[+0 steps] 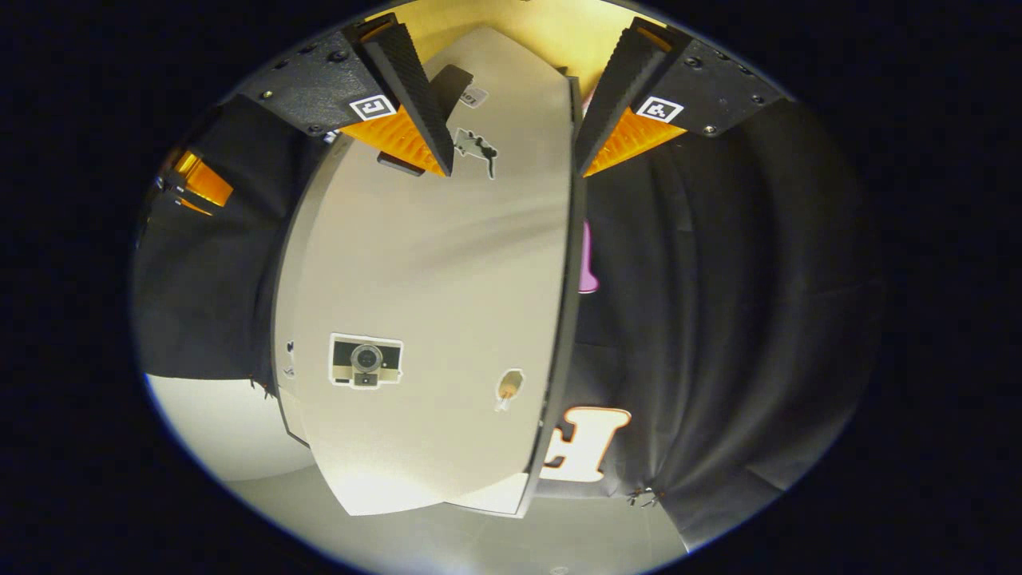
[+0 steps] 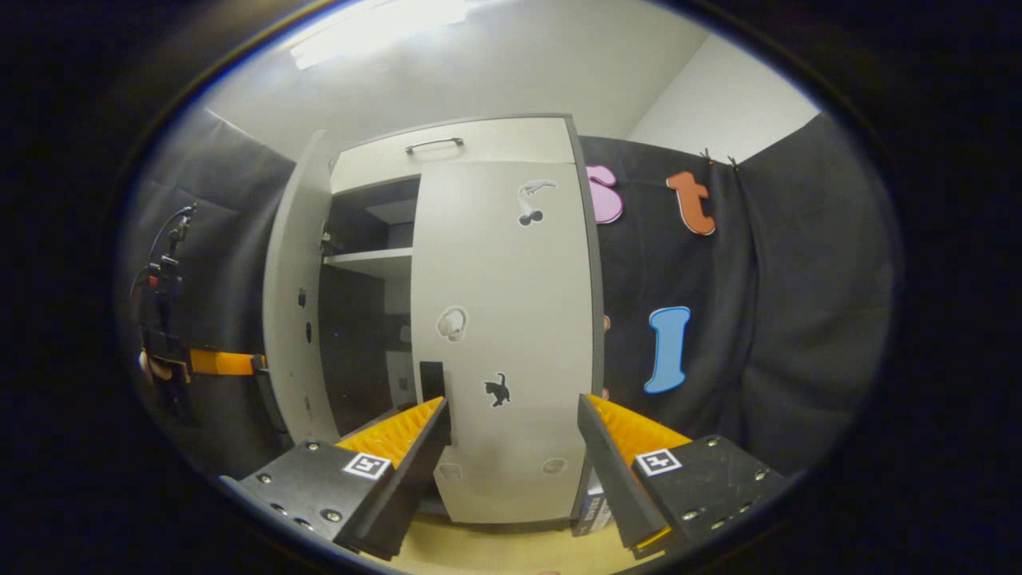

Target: Grab one shoe with the right hand and put it into the shoe cabinet, grab the other shoe with the left hand and put it into the shoe cabinet; then close the right door with the right hand and the left door with the left hand.

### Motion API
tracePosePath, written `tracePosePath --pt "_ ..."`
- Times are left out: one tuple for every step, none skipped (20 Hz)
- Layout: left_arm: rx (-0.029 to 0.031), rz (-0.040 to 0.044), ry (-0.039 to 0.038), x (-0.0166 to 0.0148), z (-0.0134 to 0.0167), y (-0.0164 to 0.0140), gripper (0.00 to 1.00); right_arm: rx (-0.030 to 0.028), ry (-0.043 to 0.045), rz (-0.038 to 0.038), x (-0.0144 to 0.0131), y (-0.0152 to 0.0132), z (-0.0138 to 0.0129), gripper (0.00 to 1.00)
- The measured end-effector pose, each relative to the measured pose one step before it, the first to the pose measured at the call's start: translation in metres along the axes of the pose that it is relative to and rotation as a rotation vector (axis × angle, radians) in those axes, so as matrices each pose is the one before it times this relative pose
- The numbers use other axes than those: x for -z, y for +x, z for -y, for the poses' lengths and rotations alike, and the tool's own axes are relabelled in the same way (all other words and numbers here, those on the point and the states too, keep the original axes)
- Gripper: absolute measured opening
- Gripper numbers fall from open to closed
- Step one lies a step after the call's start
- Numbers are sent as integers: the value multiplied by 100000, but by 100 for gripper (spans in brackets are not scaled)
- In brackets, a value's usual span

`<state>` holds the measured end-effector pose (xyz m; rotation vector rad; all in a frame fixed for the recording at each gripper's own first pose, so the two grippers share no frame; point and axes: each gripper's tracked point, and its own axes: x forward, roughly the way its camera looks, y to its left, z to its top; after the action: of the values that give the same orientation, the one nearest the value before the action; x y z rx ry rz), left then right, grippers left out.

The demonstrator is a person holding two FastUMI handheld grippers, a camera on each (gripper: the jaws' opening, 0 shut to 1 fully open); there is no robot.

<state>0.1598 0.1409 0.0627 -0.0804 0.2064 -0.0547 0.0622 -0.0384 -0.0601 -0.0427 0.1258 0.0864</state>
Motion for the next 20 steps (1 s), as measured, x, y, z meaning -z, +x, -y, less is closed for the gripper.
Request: tracePosePath --pt "4520 -542 -643 490 1787 704 89 625 258 -449 7 73 158 96" --pt "3034 -295 -123 324 1627 755 89 531 233 -585 265 33 238 96" --pt "1796 -639 763 309 1108 956 94 313 399 -508 258 -4 36 96" --pt "1036 -493 1336 178 964 914 89 245 588 -380 149 -89 64 96" --pt "731 -808 1453 313 806 677 94 218 513 -188 123 -99 82 96" --pt "913 -272 1103 184 814 511 94 420 263 -102 130 -189 130 96" --pt "743 251 1012 -145 570 405 94 355 109 -22 45 -96 80 96" --pt "828 242 887 -90 579 305 94 322 151 14 89 -165 43 96" --pt "660 18 598 4 484 129 94 257 143 -133 21 -18 33 96" --pt "372 399 326 -126 418 8 94 133 124 -152 52 -10 17 96" --pt "250 308 235 -82 434 -158 94 146 74 -209 84 -13 106 96" --pt "-72 495 253 -153 363 -151 94 -35 62 -27 -39 50 26 96" --pt "-277 614 68 -150 -41 -224 94 -18 40 23 -25 -40 -37 96" --pt "-28 590 35 -262 212 -348 94 -50 -51 119 -73 46 -9 96" --pt "-23 490 -90 -139 260 -395 94 8 -41 9 -151 57 -28 96" --pt "-204 539 -84 -252 62 -432 94 -516 44 91 -32 4 -182 96" --pt "-295 334 51 -184 26 -473 94 -634 160 242 -161 43 -264 96" --pt "-371 840 63 -315 37 -464 94 -698 97 417 -170 -20 -330 96" --pt "-400 938 -35 -257 135 -419 94 -848 -87 263 -112 6 -338 96" --pt "-305 561 -136 -182 122 -424 94 -781 -204 180 -69 31 -348 94"
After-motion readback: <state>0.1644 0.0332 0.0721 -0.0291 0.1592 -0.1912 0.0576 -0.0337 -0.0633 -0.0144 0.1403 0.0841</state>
